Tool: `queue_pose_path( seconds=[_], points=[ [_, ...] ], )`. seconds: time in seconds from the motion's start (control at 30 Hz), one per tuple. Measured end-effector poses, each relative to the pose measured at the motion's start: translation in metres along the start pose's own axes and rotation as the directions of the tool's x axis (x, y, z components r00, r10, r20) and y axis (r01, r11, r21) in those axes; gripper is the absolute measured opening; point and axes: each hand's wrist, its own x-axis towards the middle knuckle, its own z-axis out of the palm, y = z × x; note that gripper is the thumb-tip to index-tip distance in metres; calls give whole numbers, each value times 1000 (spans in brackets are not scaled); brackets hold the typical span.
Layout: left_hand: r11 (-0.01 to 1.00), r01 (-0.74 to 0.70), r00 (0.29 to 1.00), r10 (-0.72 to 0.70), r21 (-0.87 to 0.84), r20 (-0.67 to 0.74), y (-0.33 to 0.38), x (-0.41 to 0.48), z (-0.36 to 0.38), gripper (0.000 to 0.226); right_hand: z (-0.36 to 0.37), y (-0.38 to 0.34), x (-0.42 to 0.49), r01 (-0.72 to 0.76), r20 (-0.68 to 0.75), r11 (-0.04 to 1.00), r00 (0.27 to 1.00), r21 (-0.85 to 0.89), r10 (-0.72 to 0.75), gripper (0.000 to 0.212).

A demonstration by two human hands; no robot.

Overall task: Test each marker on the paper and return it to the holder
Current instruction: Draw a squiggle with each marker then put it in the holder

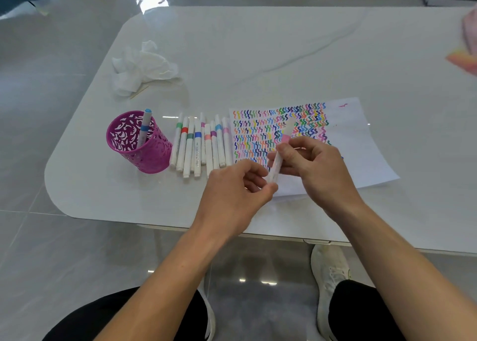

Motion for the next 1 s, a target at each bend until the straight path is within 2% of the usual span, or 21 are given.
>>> queue_pose_path(
  seconds=[0.07,0.13,0.23,0.3,0.37,0.5,0.7,1.0],
  points=[
    [999,14,1000,-14,-34,0,2,5,-2,23,-6,-3,0,20,-16,1000,1000,4,-19,7],
    [997,28,999,-29,-78,-22,1,11,-7,25,-12,-2,-2,93,-14,982,995,-164,-97,6],
    [995,25,999,-27,-95,-19,-3,19,-15,40,-19,3,-6,222,70,848,974,-482,-215,6],
    [998,21,1000,-20,-64,9,-7,22,-17,45,-22,6,-5,269,128,760,962,-591,-241,6],
    [1000,17,1000,-17,-6,25,-11,24,-16,40,-25,7,-1,301,175,690,953,-659,-249,11],
    [986,-41,998,33,164,49,-14,27,-8,22,-26,9,8,331,250,648,943,-686,-218,16],
    [946,-98,992,70,310,100,-20,34,1,18,-22,16,9,316,291,597,946,-737,-141,16],
    [922,-159,983,116,353,140,-22,37,1,22,-17,10,5,272,278,690,955,-671,-105,15]
  ],
)
